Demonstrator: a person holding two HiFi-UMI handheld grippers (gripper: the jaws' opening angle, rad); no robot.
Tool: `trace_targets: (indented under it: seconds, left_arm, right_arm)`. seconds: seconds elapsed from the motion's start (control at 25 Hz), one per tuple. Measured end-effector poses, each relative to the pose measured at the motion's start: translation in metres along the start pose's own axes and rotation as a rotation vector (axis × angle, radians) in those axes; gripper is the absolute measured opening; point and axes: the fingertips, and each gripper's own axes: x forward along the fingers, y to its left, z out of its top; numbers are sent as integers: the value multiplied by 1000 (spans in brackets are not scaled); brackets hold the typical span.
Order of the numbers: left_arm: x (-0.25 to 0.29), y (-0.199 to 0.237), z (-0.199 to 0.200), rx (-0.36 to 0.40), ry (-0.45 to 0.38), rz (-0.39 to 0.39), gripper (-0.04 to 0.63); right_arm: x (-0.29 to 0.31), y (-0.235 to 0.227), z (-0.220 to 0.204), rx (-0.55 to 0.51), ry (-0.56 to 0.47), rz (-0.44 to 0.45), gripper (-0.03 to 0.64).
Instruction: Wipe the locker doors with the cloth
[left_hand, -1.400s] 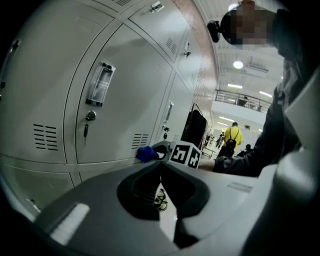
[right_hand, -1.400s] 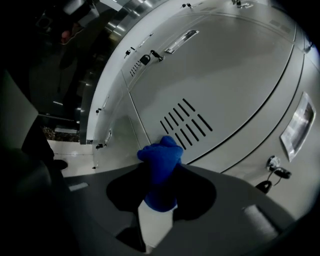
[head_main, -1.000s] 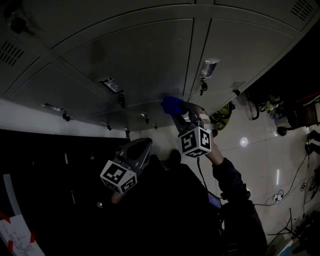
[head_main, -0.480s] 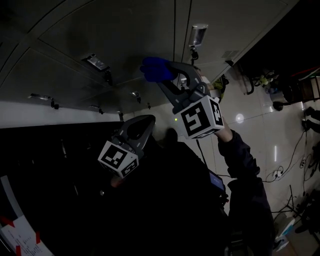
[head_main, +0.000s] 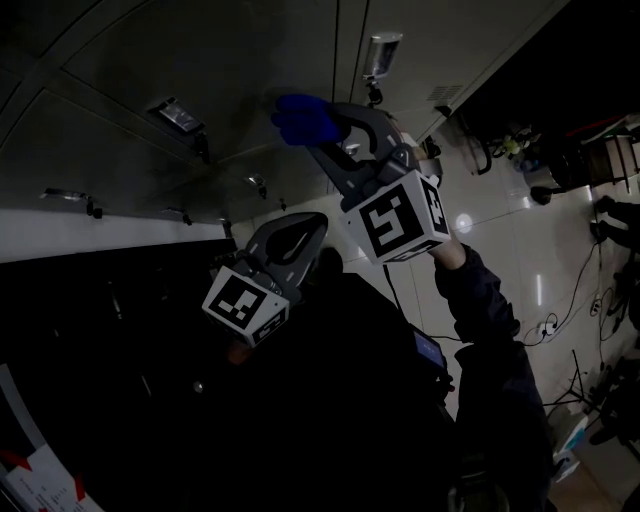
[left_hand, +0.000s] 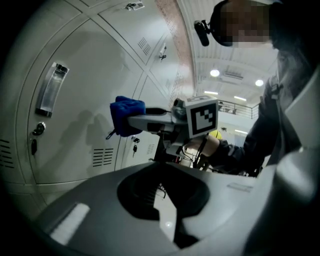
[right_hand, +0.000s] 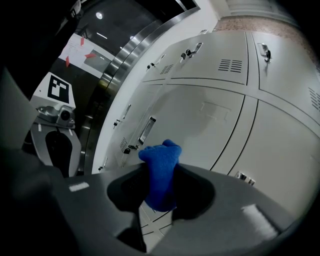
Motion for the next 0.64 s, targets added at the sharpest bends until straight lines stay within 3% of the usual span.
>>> trace_targets:
  seconds: [0.64]
  left_arm:
    - [-6,2,4,2,-19,-11,-20]
  right_arm:
    - [5,-2,11,-14,8,-14,117]
